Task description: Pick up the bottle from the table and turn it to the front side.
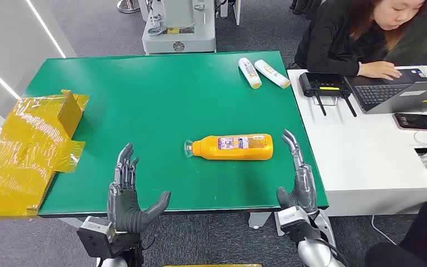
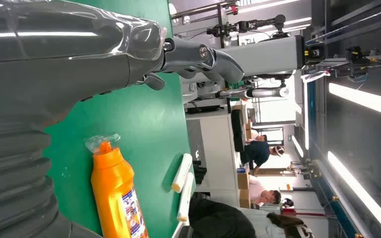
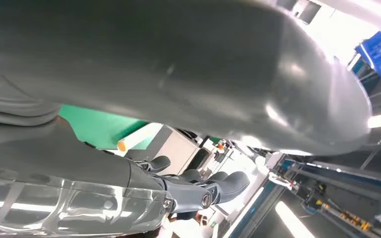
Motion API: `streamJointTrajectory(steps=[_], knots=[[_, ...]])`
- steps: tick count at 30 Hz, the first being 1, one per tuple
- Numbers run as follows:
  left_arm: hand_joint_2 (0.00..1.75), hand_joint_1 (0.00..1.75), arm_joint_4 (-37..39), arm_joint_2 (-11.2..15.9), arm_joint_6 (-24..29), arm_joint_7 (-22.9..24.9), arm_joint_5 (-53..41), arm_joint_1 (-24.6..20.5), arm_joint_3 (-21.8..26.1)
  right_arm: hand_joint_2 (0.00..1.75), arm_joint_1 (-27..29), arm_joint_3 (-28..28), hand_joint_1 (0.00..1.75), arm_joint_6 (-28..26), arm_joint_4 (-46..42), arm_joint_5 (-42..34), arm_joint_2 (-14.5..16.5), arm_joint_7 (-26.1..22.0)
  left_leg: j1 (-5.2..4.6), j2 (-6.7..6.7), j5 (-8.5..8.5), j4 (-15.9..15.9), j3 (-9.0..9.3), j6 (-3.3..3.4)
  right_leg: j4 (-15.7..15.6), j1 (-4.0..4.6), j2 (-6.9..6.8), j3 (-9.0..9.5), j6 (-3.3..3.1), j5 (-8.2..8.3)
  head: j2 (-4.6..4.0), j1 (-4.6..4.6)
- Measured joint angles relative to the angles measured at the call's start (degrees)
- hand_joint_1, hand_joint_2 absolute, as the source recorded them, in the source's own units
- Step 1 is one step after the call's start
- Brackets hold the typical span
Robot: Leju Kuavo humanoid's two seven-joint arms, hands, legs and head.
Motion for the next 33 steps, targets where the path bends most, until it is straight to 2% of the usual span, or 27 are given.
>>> streamJointTrajectory(steps=[2, 7, 13, 17, 25, 30, 33], knots=[[1.75, 0.0, 0.48, 0.03, -0.38, -0.51, 0.37, -0.39, -0.01, 0.0, -1.72, 0.42, 0.0, 0.15, 1.5, 1.88, -0.32, 1.45, 0.0, 0.05, 0.0, 0.0, 0.01, 0.0, 0.01, 0.0, 0.05, -0.01, -0.01, 0.01, 0.0, -0.01], [1.75, 0.0, 3.42, 0.13, -2.13, -2.42, 1.91, -2.9, -0.18, 0.0, -12.27, 3.25, 0.0, 3.45, 10.75, 8.03, -1.21, 6.72, 0.0, 0.1, 0.07, -0.01, 0.08, -0.03, 0.04, 0.01, 0.1, 0.0, -0.06, 0.05, -0.01, -0.01], [1.75, 0.0, 6.52, 0.45, -3.82, -3.25, 3.02, -5.96, -1.2, 0.0, -26.33, 9.51, 0.0, 13.77, 25.78, 16.02, -0.77, 13.31, 0.0, 0.06, 0.23, 0.0, 0.06, -0.04, 0.09, 0.01, 0.06, 0.0, -0.11, 0.14, -0.01, -0.02], [1.75, 0.0, 7.72, 0.45, -4.3, -3.19, 3.22, -7.04, -1.42, 1.75, -33.44, 13.03, 0.0, 16.03, 34.73, 17.36, 0.23, 14.18, 0.01, -0.12, 0.26, 0.0, 0.04, -0.04, 0.1, 0.01, -0.1, 0.0, -0.11, 0.14, -0.01, -0.02], [1.75, 0.0, 8.57, 0.45, -4.66, -2.13, 3.1, -7.82, -1.42, 1.75, -40.34, 15.97, 0.0, 18.43, 45.21, 17.48, 2.25, 14.77, 0.0, -0.13, 0.24, -0.01, 0.01, -0.04, 0.1, 0.01, -0.1, -0.01, -0.1, 0.13, 0.0, -0.01], [1.75, 0.0, 8.6, 0.45, -5.41, -0.35, 3.16, -7.53, -1.41, 1.75, -45.48, 18.46, 0.0, 29.34, 52.01, 15.87, 3.25, 18.11, 0.0, -0.15, 0.25, -0.01, 0.01, -0.04, 0.1, 0.01, -0.12, -0.02, -0.1, 0.13, 0.0, -0.02], [1.75, 0.0, 8.55, 0.43, -5.88, 0.3, 2.92, -7.33, -1.4, 1.75, -47.45, 18.75, 0.0, 32.28, 55.68, 13.98, 3.86, 18.93, 0.0, -0.2, 0.27, 0.0, 0.0, -0.03, 0.1, 0.01, -0.18, -0.01, -0.1, 0.14, -0.01, -0.01]])
